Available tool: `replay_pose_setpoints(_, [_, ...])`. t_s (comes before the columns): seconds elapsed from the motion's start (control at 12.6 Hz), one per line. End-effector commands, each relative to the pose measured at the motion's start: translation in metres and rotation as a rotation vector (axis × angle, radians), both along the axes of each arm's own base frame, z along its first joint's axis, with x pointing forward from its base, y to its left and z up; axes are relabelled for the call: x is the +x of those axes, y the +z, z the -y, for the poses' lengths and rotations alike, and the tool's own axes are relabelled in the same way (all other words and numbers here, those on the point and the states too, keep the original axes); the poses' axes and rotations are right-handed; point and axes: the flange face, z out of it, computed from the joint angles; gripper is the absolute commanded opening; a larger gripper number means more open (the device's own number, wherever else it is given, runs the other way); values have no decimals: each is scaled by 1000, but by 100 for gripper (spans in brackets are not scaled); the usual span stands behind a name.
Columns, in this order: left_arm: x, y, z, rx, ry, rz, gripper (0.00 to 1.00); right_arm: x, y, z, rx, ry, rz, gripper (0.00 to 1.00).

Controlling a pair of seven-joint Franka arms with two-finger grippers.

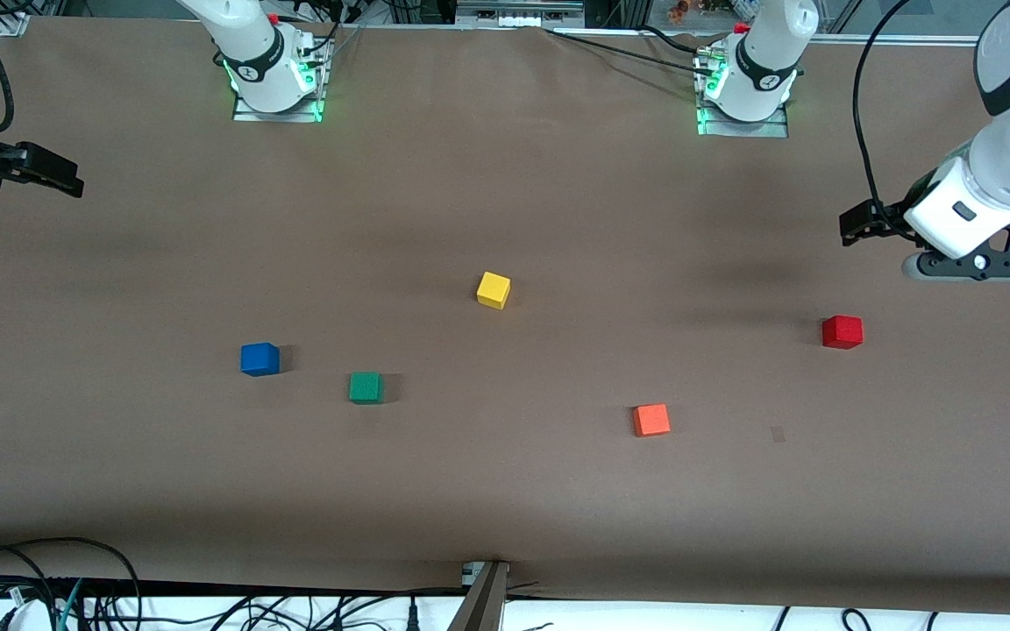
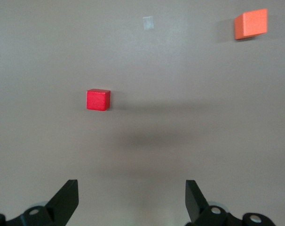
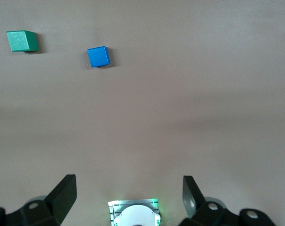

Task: Pass red block to right arm, stack on blue
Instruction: 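Lower the left gripper over the red cube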

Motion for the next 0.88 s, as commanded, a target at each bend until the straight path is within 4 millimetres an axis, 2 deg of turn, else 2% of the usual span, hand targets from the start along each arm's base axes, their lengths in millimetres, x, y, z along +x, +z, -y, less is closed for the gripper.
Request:
replay_pose_setpoints(0.0, [14, -17, -37, 9, -16, -42, 100, -1, 2, 4, -3, 13, 6, 100])
replay_pose_setpoints(0.08, [20, -33, -44, -1, -55, -65, 100, -1, 2, 4, -3, 13, 6, 100])
replay_pose_setpoints(0.24, [32, -59, -72, -16, -94, -50, 100, -1, 1, 4, -4, 13, 4, 100])
replay_pose_setpoints(0.4, [44, -104, -106, -29, -119, -26, 100, 0, 1, 4, -4, 11, 3, 100])
replay_pose_setpoints(0.72, [36, -177, -107, -2, -190, 66, 100, 0, 0, 4, -4, 11, 3, 100])
replay_pose_setpoints(0.8, [32, -201, -106, 2, -202, 82, 100, 0, 0, 4, -4, 11, 3, 100])
